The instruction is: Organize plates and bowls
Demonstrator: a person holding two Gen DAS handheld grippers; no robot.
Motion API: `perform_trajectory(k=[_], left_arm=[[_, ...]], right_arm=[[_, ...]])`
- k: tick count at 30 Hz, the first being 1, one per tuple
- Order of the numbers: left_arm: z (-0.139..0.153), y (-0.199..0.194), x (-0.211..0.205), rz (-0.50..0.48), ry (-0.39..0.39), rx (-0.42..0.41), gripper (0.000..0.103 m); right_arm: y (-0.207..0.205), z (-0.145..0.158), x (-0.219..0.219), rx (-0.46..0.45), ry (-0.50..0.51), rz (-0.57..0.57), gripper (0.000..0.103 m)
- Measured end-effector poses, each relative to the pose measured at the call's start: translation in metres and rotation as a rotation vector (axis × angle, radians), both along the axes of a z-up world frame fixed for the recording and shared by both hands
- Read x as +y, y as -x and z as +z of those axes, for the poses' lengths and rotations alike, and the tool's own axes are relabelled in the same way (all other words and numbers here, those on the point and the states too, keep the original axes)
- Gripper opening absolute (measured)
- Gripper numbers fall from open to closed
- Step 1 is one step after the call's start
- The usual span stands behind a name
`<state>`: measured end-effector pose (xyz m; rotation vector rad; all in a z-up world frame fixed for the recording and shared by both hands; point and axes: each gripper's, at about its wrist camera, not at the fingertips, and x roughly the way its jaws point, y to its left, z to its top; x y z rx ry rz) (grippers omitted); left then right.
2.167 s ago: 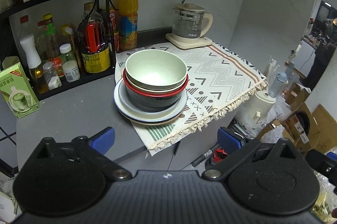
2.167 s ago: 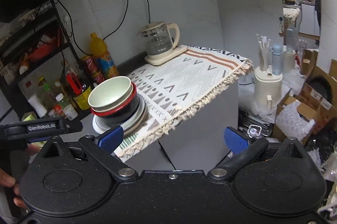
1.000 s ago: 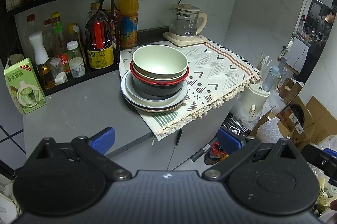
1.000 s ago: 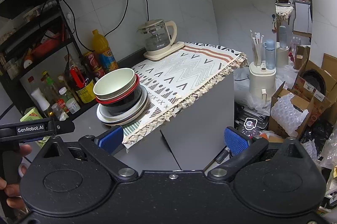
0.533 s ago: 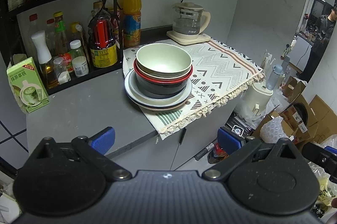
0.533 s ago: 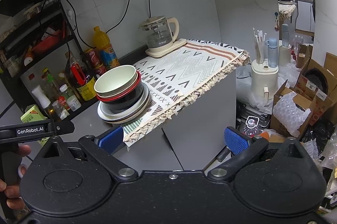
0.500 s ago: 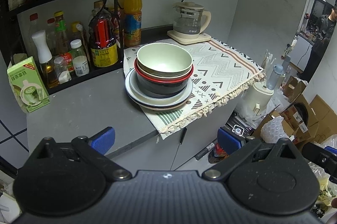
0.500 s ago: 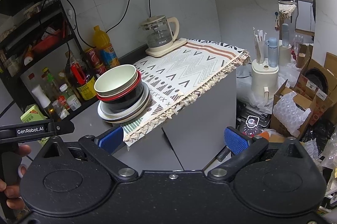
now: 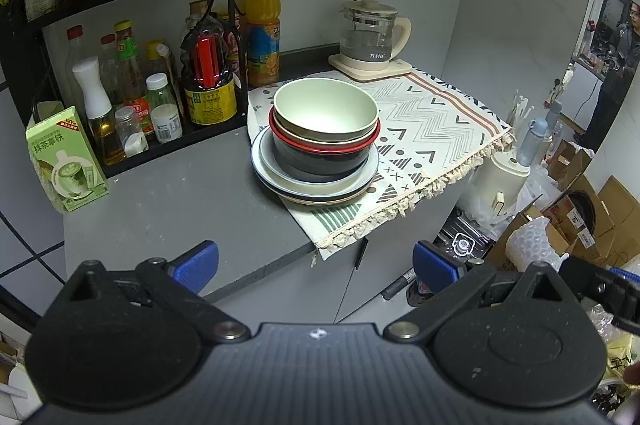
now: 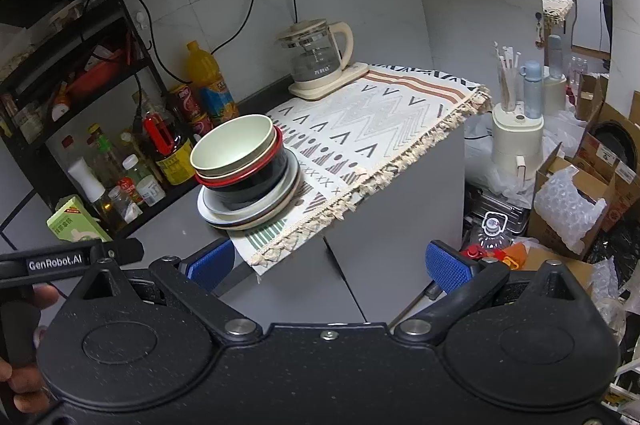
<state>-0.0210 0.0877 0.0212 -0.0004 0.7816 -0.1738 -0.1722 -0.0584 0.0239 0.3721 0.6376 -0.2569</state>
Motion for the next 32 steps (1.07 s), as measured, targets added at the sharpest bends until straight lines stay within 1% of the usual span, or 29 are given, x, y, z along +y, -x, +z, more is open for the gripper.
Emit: perform_trajectory(k=[11,32], left_arm=[[0.002,-0.012,0.01,0.025,0.023,-0.005,0.102],[-0.003,-0.032,0.019,0.058,0.028,0.002,0.102]], right_arm=[[-0.021,0.007,0.006,0.008,0.026,0.032,0.103],[-0.052,0.004,0.011,0.025,0.035,0.08,0.103]])
